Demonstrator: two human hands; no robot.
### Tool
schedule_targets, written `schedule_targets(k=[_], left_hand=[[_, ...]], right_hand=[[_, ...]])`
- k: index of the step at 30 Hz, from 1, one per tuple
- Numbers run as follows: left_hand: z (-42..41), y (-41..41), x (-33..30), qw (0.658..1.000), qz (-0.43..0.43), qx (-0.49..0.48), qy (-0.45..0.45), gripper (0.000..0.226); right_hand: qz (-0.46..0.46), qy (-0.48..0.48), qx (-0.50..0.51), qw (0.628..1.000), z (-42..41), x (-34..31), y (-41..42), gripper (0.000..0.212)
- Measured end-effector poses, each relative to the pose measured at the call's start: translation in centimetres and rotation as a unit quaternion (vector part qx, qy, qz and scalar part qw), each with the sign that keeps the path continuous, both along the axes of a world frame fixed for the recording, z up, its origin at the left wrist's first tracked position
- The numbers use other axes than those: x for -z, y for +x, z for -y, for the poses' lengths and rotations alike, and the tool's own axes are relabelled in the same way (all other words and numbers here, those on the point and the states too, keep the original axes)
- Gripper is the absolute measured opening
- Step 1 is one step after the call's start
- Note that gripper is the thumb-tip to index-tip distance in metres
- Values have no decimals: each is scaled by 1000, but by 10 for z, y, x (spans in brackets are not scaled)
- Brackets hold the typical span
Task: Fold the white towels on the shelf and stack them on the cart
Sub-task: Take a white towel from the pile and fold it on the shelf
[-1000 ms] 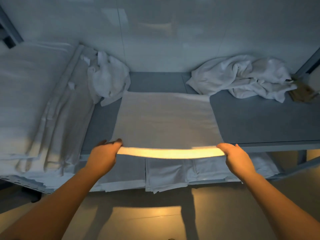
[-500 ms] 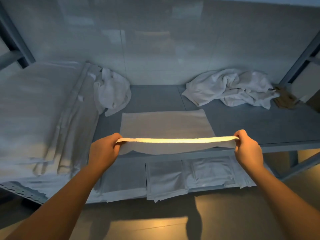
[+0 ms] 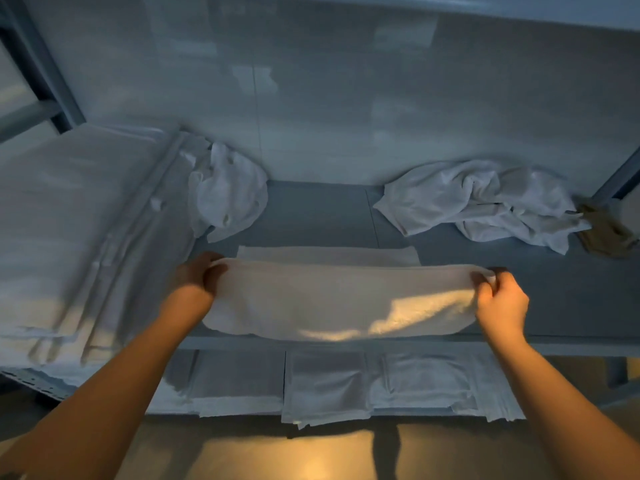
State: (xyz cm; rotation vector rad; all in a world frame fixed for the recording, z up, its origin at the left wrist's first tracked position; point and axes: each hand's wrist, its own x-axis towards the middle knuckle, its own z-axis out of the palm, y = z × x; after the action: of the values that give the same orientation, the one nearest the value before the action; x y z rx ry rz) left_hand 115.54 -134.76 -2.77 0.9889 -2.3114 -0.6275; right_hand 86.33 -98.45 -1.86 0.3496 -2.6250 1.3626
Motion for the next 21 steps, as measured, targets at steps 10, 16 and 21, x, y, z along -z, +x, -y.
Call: schedule_targets(k=[10, 16, 21], left_hand=[[57, -76, 69, 996, 66, -61, -9, 21], [89, -117, 131, 988, 121, -75, 52, 21], [107, -129, 144, 985, 136, -101, 25, 28]], right_hand=[[4, 90, -60, 994, 80, 76, -96, 21], [77, 147, -63, 984, 112, 134, -138, 27], [44, 182, -50, 981, 122, 144, -156, 24]])
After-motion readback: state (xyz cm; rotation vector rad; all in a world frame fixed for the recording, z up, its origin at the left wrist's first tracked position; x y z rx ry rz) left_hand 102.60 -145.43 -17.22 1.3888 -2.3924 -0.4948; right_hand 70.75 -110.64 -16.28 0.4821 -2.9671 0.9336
